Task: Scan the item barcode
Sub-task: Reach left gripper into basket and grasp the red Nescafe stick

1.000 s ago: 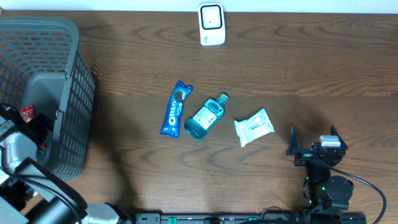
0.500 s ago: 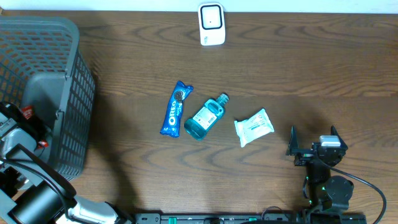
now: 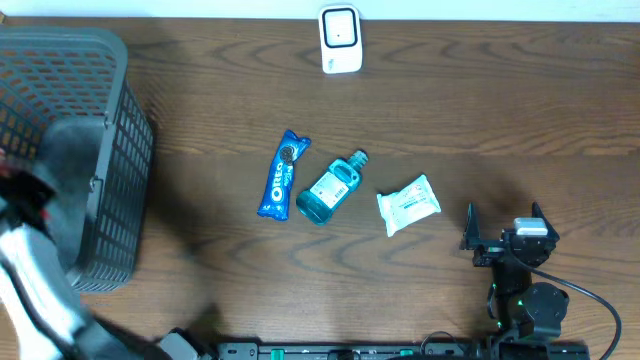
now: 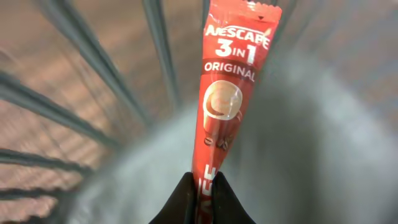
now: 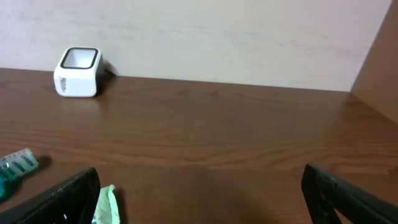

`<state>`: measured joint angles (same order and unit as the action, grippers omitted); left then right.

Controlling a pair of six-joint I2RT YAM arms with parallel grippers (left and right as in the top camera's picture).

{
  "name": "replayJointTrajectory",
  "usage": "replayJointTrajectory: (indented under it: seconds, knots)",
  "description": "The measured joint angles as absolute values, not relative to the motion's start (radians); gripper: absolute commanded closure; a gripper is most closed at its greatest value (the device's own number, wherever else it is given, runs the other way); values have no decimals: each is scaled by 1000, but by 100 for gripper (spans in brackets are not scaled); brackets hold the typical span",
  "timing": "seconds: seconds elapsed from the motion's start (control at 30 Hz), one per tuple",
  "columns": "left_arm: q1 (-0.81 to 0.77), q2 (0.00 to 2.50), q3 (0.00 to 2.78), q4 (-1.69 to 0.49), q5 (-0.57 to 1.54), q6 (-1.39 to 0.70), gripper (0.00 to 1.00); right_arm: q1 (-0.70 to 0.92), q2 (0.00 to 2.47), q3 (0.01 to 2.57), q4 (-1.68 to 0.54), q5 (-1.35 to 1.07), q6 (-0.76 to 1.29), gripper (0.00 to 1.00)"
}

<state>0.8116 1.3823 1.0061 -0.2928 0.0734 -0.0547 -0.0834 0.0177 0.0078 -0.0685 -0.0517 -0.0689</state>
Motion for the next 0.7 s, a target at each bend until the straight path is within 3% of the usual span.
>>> replayJointTrajectory:
  seconds: [0.2, 0.37, 0.53, 0.7]
  knots:
    - [812, 1039, 1113, -221, 135, -200, 93, -83, 18, 8, -69, -52, -69, 1]
    - [746, 866, 1127, -66, 431, -387, 93, -84, 17, 8, -69, -52, -69, 1]
    - [464, 829, 1130, -103, 657, -503, 93, -84, 17, 8, -70, -52, -69, 1]
    - [104, 889, 1129, -268, 654, -490, 93, -84, 17, 8, -69, -52, -69, 1]
